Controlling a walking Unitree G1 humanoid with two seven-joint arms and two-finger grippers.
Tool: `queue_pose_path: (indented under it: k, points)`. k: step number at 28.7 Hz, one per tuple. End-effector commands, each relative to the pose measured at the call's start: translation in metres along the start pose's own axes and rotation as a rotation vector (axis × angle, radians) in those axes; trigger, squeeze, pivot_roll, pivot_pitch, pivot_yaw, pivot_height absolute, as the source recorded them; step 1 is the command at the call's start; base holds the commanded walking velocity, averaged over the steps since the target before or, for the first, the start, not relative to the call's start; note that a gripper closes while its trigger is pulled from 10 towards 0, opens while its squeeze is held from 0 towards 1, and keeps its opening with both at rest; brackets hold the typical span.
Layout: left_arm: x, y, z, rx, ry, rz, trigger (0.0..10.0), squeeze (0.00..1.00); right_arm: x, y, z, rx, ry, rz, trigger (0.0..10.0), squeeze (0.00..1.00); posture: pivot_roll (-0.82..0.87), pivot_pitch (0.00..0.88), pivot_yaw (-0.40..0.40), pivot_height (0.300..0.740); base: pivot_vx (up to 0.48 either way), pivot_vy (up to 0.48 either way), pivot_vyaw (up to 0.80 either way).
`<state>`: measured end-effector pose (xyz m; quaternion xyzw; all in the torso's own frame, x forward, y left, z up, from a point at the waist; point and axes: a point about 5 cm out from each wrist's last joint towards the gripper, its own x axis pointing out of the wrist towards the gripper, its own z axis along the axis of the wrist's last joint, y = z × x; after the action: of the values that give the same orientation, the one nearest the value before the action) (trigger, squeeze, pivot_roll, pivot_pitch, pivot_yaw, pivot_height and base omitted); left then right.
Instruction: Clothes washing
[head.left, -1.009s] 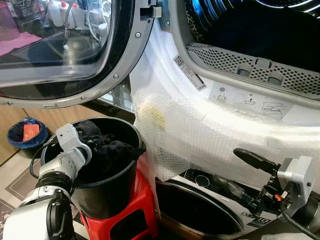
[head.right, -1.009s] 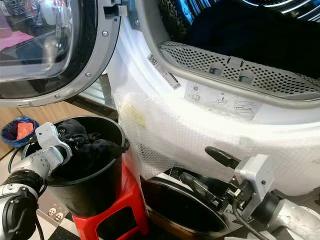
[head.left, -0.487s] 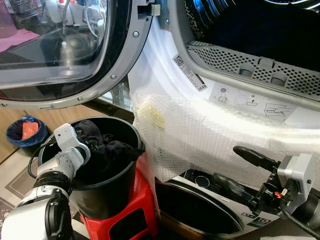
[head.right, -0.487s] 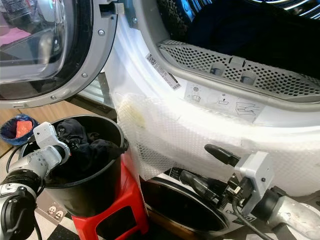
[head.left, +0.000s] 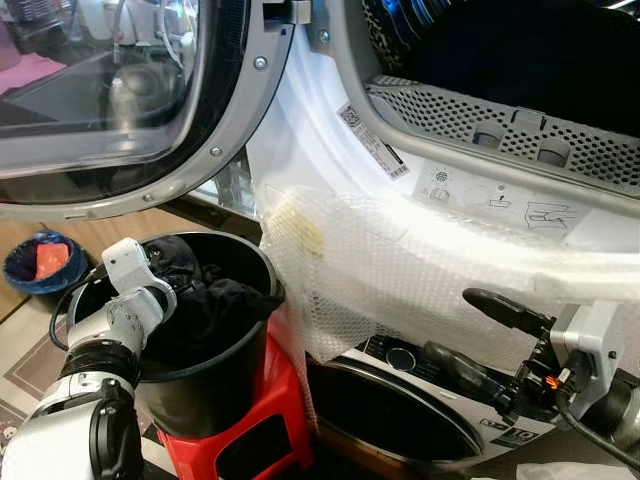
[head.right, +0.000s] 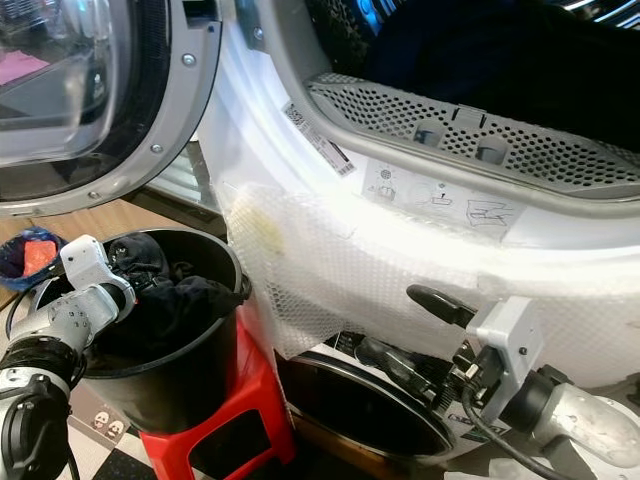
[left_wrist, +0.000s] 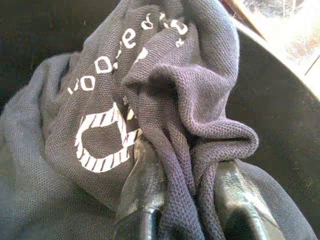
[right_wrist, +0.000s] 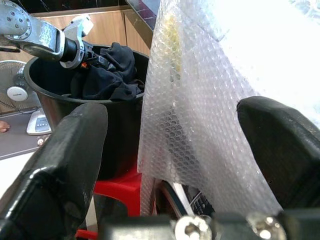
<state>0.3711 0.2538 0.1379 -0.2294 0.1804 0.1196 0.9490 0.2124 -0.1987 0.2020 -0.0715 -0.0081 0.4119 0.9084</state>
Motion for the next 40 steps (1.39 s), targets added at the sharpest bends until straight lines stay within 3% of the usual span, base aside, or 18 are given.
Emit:
queue_pose_path:
  k: [1,8,10,11,12,21,32,36,38,40]
  points:
    - [-0.002,-0.003,-0.002,0.020,0.000,-0.024,0.0,0.00,0.000,0.000,-0.003,0.003,0.009,0.007,10.0,0.00,-0.03,0.177,-0.062,0.740,0.000,0.000,0.00]
    - [-0.018,-0.017,0.001,0.139,-0.097,-0.138,0.0,0.00,0.001,0.000,-0.005,0.006,0.004,0.004,10.0,0.00,-0.02,0.170,-0.052,0.740,0.000,0.000,0.00]
    - [-0.027,-0.025,0.002,0.232,-0.136,-0.180,1.4,0.00,0.002,0.000,-0.006,0.006,0.000,0.006,10.0,0.00,-0.02,0.168,-0.053,0.740,0.000,0.000,0.00]
    - [-0.030,-0.027,0.002,0.259,-0.147,-0.192,4.9,0.00,0.002,0.000,-0.006,0.006,-0.001,0.006,10.0,0.00,-0.02,0.168,-0.053,0.740,0.000,0.000,0.00]
    - [-0.038,-0.036,0.002,0.347,-0.177,-0.236,10.0,0.00,0.004,-0.001,-0.006,0.006,-0.006,0.009,10.0,0.00,-0.01,0.168,-0.054,0.740,0.000,0.000,0.00]
    - [-0.055,-0.059,-0.011,0.704,-0.223,-0.336,10.0,0.00,0.007,-0.004,-0.004,-0.002,-0.017,0.016,10.0,0.00,-0.01,0.170,-0.054,0.740,0.000,0.000,0.00]
    - [-0.075,-0.084,-0.028,0.806,-0.248,-0.442,10.0,0.00,0.007,-0.004,-0.004,-0.007,-0.023,0.013,10.0,0.00,-0.02,0.171,-0.050,0.740,0.000,0.000,0.00]
    - [-0.092,-0.101,-0.037,0.843,-0.292,-0.508,10.0,0.00,0.007,-0.004,-0.004,-0.008,-0.025,0.011,10.0,0.00,-0.02,0.170,-0.046,0.740,0.000,0.000,0.00]
    - [-0.094,-0.102,-0.039,0.845,-0.291,-0.516,10.0,0.00,0.007,-0.004,-0.004,-0.008,-0.025,0.011,10.0,0.00,-0.02,0.170,-0.046,0.740,0.000,0.000,0.00]
    - [-0.110,-0.115,-0.052,0.879,-0.293,-0.607,10.0,0.00,0.007,-0.004,-0.003,-0.009,-0.028,0.012,10.0,0.00,-0.02,0.167,-0.045,0.740,0.000,0.000,0.00]
